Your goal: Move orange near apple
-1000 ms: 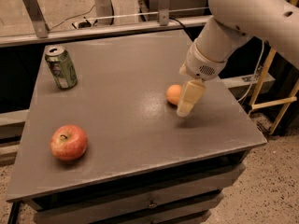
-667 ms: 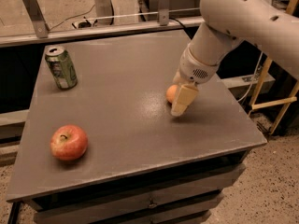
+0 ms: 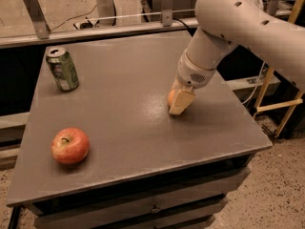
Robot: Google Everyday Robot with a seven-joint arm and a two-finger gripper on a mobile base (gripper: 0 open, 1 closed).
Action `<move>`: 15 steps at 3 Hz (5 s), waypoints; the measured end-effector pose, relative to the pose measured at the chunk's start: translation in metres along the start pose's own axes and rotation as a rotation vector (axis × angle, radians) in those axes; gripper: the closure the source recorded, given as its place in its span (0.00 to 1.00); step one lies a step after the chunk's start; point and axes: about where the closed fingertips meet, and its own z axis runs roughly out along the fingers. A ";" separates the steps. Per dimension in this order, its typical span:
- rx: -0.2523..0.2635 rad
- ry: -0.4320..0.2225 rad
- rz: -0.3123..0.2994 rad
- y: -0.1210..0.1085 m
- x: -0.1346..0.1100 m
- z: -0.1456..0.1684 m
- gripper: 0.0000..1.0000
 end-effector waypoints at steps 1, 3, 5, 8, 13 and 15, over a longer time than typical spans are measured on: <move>0.039 -0.097 -0.059 0.003 -0.028 -0.034 0.94; -0.023 -0.218 -0.252 0.030 -0.107 -0.041 1.00; -0.102 -0.106 -0.414 0.068 -0.142 0.001 1.00; -0.194 -0.088 -0.550 0.102 -0.167 0.025 0.60; -0.165 -0.192 -0.510 0.100 -0.141 0.009 0.00; -0.068 -0.276 -0.374 0.097 -0.061 -0.023 0.00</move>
Offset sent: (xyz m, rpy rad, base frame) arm -0.0201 0.0724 0.1207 0.2822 -0.1621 0.2257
